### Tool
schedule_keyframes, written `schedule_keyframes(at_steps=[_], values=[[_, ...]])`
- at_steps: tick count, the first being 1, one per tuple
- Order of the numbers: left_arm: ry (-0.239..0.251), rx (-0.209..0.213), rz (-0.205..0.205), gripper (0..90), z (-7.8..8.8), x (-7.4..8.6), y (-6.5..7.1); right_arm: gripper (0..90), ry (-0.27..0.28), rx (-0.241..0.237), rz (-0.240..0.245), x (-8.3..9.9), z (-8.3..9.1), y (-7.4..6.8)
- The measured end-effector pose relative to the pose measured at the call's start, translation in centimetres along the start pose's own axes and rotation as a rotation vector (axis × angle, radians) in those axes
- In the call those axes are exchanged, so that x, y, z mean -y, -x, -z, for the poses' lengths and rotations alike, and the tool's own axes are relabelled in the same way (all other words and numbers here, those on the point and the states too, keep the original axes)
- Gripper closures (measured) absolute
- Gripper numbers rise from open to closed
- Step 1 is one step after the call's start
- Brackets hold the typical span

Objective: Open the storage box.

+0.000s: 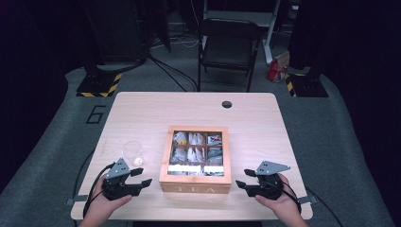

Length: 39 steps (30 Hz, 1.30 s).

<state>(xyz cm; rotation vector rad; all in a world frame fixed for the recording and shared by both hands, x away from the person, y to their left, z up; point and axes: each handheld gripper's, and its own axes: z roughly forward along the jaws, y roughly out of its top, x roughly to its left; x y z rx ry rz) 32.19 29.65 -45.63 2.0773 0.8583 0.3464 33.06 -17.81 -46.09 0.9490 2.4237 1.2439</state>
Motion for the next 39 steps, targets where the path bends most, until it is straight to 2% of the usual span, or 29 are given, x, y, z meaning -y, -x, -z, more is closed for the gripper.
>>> schedule_keyframes(at_steps=[6,10,15,16,24,27,29,35,39], values=[[-0.001,0.01,-0.02,44.1,-0.1,-0.4,1.1,44.2,0.013,-0.03,0.014,-0.6,0.4,-0.9],[-0.017,0.03,-0.022,45.9,-0.4,-0.4,1.5,45.8,0.023,-0.068,-0.019,-0.8,0.4,-1.4],[-0.016,0.04,-0.021,46.3,-0.8,-0.2,1.8,47.3,0.033,-0.08,-0.021,-0.6,0.3,-1.4],[-0.009,0.044,-0.006,46.6,-0.9,-0.1,1.9,47.7,0.032,-0.081,-0.024,-0.5,0.2,-1.4],[-0.006,0.052,-0.027,50.6,-1.5,0.0,2.1,51.7,0.019,-0.09,-0.031,0.3,-0.7,-1.7],[-0.014,0.066,-0.024,52.5,-1.6,0.0,2.1,52.5,0.013,-0.084,-0.012,0.4,-1.1,-1.8],[-0.015,0.064,-0.026,52.7,-1.8,0.1,2.1,52.7,0.012,-0.086,-0.02,0.5,-1.2,-1.9],[-0.016,0.067,-0.025,54.8,-2.2,0.2,2.5,57.9,0.006,-0.082,0.027,0.3,-1.6,-2.4],[-0.031,0.08,-0.03,56.4,-2.4,0.1,2.5,59.0,0.007,-0.088,0.032,0.3,-1.8,-2.5]])
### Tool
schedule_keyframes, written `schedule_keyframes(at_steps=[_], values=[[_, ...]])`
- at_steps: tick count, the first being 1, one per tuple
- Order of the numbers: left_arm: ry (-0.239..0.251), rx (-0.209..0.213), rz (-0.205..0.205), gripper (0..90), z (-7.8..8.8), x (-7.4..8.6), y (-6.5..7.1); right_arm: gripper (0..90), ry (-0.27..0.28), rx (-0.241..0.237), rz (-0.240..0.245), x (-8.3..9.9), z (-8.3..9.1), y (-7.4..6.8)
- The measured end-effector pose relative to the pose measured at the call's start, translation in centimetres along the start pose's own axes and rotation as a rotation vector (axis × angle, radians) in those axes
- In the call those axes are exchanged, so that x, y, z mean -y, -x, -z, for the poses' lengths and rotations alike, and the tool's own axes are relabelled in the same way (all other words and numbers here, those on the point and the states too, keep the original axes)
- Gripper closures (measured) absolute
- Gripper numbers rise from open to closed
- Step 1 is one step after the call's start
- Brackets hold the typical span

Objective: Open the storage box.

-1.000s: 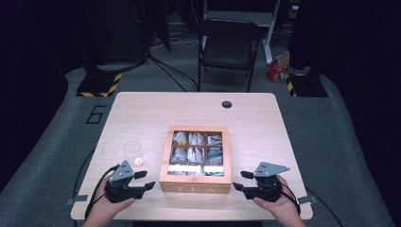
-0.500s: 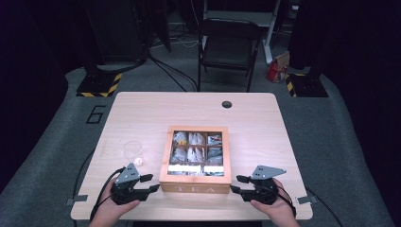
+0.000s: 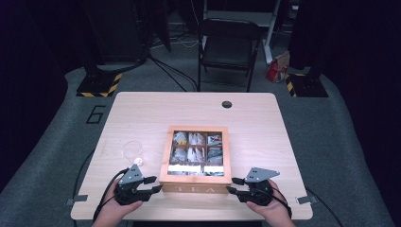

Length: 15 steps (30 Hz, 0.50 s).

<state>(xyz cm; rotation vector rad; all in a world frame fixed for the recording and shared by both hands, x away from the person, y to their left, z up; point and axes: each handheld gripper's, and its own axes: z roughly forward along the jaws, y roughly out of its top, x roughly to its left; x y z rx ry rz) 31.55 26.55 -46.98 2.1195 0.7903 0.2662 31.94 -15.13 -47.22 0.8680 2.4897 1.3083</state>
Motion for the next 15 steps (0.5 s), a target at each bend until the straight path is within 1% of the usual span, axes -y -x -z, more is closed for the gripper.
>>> schedule_keyframes(at_steps=[2,3,4,8,9,10,11,12,13,14,15], values=[[0.01,0.001,0.006,58.1,-0.17,-0.04,0.15,58.8,-0.002,-0.006,0.002,-0.05,-0.23,-0.14],[0.009,0.002,0.002,58.1,-0.19,-0.09,0.22,58.8,-0.002,-0.006,0.002,-0.05,-0.23,-0.14],[0.015,-0.007,-0.003,58.5,-0.28,-0.13,0.32,58.9,0.001,0.0,0.003,-0.07,-0.28,-0.2],[0.01,0.003,-0.005,60.1,-0.42,-0.29,0.46,59.1,0.014,0.006,0.0,-0.13,-0.29,-0.26],[0.018,-0.008,-0.01,60.1,-0.49,-0.31,0.47,59.2,0.008,0.001,0.007,-0.16,-0.27,-0.23],[0.018,-0.008,-0.008,60.9,-0.53,-0.35,0.54,59.1,0.009,0.007,0.001,-0.17,-0.29,-0.3],[0.027,-0.01,-0.002,62.3,-0.59,-0.35,0.64,59.2,0.008,0.009,0.003,-0.19,-0.29,-0.24],[0.026,-0.01,-0.012,62.3,-0.54,-0.4,0.6,59.2,0.008,0.009,0.003,-0.19,-0.29,-0.24],[0.024,-0.005,-0.011,62.7,-0.56,-0.46,0.69,59.2,0.01,0.01,0.002,-0.19,-0.31,-0.21],[0.025,-0.012,-0.007,63.0,-0.67,-0.45,0.8,59.2,0.01,0.011,-0.001,-0.19,-0.32,-0.22],[0.024,-0.017,-0.013,63.0,-0.69,-0.49,0.8,59.2,0.01,0.011,-0.001,-0.19,-0.32,-0.22]])
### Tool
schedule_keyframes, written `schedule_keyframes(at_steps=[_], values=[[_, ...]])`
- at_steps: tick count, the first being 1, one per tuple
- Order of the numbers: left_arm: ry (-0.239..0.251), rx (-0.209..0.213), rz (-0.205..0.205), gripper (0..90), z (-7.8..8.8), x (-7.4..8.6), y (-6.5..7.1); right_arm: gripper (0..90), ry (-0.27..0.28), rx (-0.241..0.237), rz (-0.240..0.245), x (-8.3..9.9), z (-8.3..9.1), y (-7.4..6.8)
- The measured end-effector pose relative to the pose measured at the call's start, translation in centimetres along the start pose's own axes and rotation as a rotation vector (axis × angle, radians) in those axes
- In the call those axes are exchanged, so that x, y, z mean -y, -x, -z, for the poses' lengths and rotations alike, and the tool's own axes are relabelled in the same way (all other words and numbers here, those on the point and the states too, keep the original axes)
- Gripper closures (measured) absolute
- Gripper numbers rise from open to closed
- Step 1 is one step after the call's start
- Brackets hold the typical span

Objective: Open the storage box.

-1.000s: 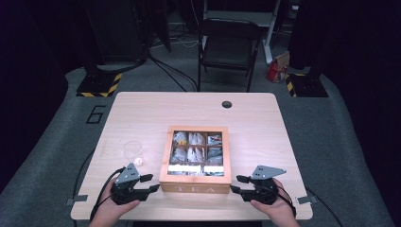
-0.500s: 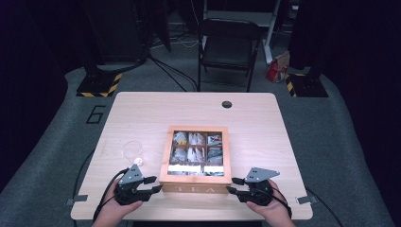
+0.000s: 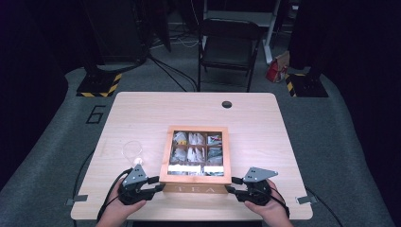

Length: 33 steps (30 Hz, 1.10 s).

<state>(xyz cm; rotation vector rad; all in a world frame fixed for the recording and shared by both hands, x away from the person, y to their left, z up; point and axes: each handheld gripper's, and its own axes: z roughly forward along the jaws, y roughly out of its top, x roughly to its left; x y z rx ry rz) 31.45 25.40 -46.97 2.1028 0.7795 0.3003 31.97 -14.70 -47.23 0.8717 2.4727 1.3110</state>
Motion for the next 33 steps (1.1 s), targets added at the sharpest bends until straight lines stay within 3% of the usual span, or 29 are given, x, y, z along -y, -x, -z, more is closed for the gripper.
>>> schedule_keyframes(at_steps=[9,23,29,33], values=[[-0.003,-0.023,-0.012,64.4,-0.1,-0.1,0.0,59.1,-0.003,0.009,-0.002,-0.1,-0.1,0.0],[0.021,-0.013,0.031,64.3,0.8,-1.0,0.0,58.5,0.013,0.003,-0.033,-1.1,0.6,0.0],[0.015,-0.011,0.027,64.1,1.3,-1.8,-0.1,58.8,0.008,0.001,-0.03,-1.8,1.0,0.2],[0.023,-0.01,0.036,64.2,1.6,-2.4,-0.2,58.6,0.018,-0.008,-0.053,-2.3,1.4,0.3]])
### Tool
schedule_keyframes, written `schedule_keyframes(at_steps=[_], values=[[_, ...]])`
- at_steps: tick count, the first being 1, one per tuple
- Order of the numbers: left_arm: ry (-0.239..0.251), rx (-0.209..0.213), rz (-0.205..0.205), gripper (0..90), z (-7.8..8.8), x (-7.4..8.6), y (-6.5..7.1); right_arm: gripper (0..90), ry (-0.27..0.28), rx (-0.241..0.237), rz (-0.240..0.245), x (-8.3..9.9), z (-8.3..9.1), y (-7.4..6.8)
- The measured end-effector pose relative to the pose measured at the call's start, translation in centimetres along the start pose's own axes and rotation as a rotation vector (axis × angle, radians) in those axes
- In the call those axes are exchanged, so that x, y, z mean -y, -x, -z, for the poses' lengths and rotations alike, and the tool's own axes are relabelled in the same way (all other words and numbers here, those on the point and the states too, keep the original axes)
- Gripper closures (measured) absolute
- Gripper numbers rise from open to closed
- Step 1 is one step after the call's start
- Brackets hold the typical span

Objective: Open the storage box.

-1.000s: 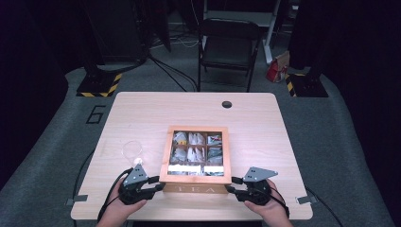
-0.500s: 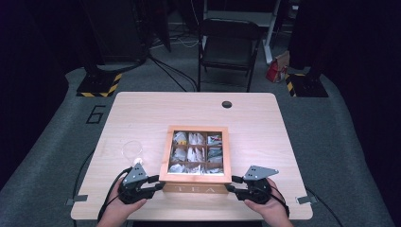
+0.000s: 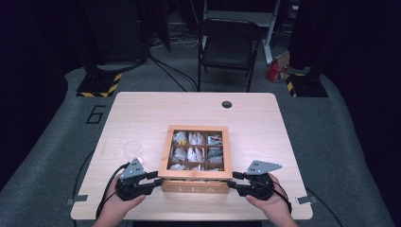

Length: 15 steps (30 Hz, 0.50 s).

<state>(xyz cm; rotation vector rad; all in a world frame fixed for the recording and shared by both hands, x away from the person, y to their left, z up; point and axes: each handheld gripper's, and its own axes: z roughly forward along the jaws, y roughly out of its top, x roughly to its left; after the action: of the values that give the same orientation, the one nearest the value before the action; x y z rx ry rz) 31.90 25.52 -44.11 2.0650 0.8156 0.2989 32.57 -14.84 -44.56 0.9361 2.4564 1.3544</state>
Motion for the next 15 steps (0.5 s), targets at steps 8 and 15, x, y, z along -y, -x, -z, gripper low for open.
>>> schedule_keyframes(at_steps=[8,15], values=[[-0.01,0.0,0.003,64.1,0.3,-1.0,-0.2,58.4,-0.008,-0.011,-0.012,-1.1,0.5,0.2],[0.007,0.001,0.034,62.3,0.9,-2.3,-0.5,56.9,0.003,0.014,0.017,-2.4,1.3,0.1]])
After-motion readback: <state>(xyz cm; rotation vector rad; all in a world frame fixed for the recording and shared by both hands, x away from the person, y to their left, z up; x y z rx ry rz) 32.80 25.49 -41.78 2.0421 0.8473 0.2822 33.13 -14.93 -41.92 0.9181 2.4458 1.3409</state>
